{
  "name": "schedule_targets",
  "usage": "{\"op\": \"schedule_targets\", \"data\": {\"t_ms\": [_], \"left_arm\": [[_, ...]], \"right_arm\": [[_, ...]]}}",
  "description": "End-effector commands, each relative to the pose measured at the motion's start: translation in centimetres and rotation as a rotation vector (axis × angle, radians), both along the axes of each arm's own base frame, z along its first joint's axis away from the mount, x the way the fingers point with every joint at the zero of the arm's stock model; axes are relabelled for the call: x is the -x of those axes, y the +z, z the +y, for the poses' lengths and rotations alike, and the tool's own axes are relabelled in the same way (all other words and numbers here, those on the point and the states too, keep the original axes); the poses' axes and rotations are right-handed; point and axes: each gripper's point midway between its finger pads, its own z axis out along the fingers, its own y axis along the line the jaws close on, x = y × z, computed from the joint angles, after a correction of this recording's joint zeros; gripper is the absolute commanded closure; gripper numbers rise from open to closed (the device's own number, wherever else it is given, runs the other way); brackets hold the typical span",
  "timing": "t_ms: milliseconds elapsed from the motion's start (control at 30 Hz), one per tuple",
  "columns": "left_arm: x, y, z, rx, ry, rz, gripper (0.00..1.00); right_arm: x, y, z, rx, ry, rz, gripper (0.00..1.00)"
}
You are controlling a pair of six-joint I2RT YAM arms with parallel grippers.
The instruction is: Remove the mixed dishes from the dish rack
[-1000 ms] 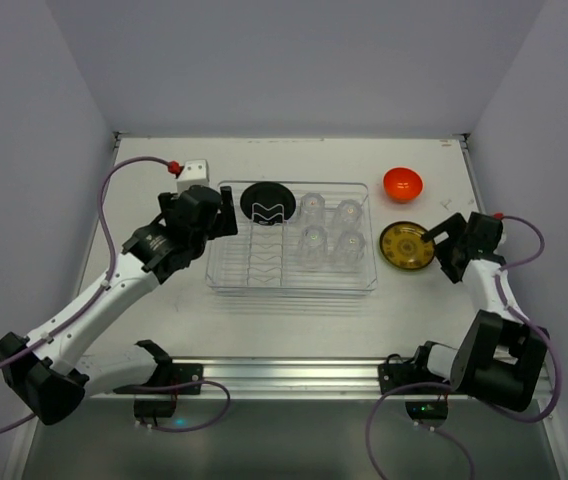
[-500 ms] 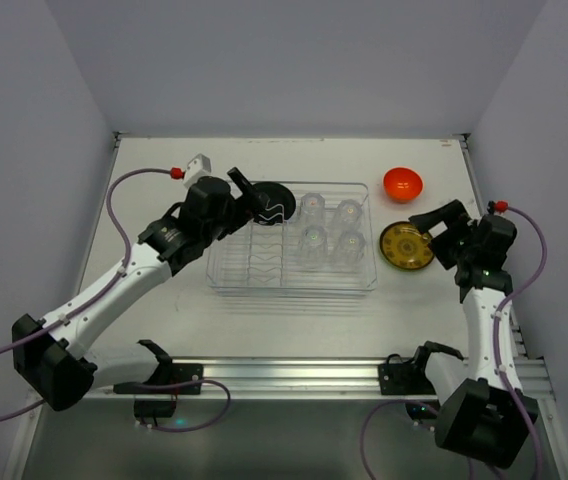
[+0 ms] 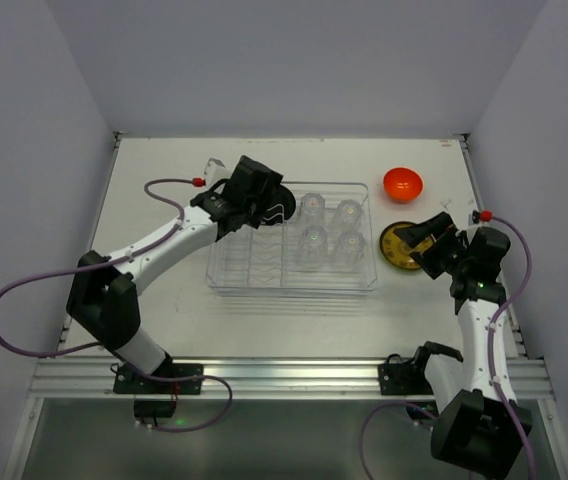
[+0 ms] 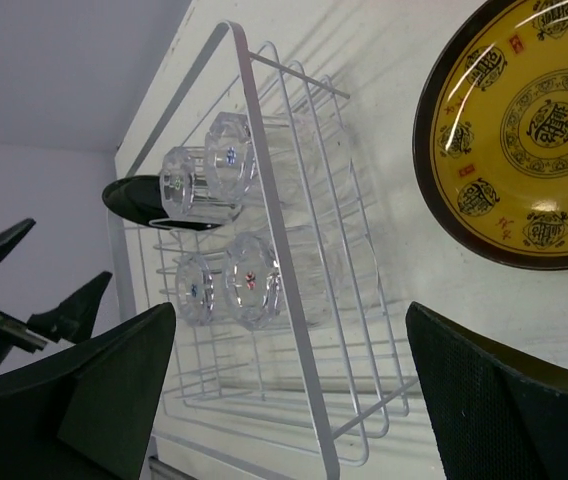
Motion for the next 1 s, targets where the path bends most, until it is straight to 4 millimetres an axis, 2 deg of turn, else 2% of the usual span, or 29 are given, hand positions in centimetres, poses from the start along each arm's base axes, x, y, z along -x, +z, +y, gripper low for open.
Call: {"op": "schedule_targets", "data": {"t_ms": [0,33,133,167,233,267,400,567,600,667,767,900,967], "left_arm": [[-3.2,1.4,1.1,0.050,0.181,-0.042,0.00],[-3.8,1.9,1.2,0.069,0.208,-0.050,0.00],[-5.0,0.8,1.7,0.082,0.268,-0.012,0.00],[-5.2,-0.5,1.6,0.079,0.269,0.026,0.00],[-6.0,-0.7,1.5,0.106,0.285,0.041,0.00],[-6.3,-1.5,1.4,0.098,0.291,0.055,0.01],[-7.1,-2.4,1.1,0.098,0.313,0.086,0.14],[-7.8,-3.5,1.4,0.098,0.357,0.116,0.19],[-7.8,-3.6,1.5,0.104,0.369,0.119,0.25],[-7.7,-3.9,1.7,0.102,0.382,0.130,0.28],[-7.5,-4.0,1.8,0.112,0.396,0.139,0.42],[-7.3,-4.5,1.8,0.139,0.417,0.154,0.44],[-7.0,-4.7,1.9,0.147,0.424,0.157,0.48]], "right_arm": [[0.0,-0.4,0.8,-0.012,0.064,-0.005,0.01],[0.1,-0.4,0.8,-0.008,0.072,-0.006,0.01],[0.3,-0.4,0.8,0.005,0.079,-0.003,0.01],[0.3,-0.4,0.9,0.005,0.080,-0.005,0.01],[0.5,0.0,1.0,0.007,0.081,-0.024,0.01],[0.5,0.2,1.0,0.006,0.079,-0.027,0.01],[0.6,0.3,1.0,0.007,0.079,-0.034,0.01],[0.7,0.3,1.0,0.011,0.082,-0.026,0.01],[0.7,0.4,1.0,0.017,0.082,-0.028,0.01],[0.8,0.4,0.9,0.025,0.075,-0.029,0.01],[0.9,0.7,0.8,0.037,0.070,-0.046,0.01],[1.1,0.8,0.9,0.040,0.076,-0.041,0.01],[1.2,1.0,0.9,0.042,0.080,-0.044,0.01]]}}
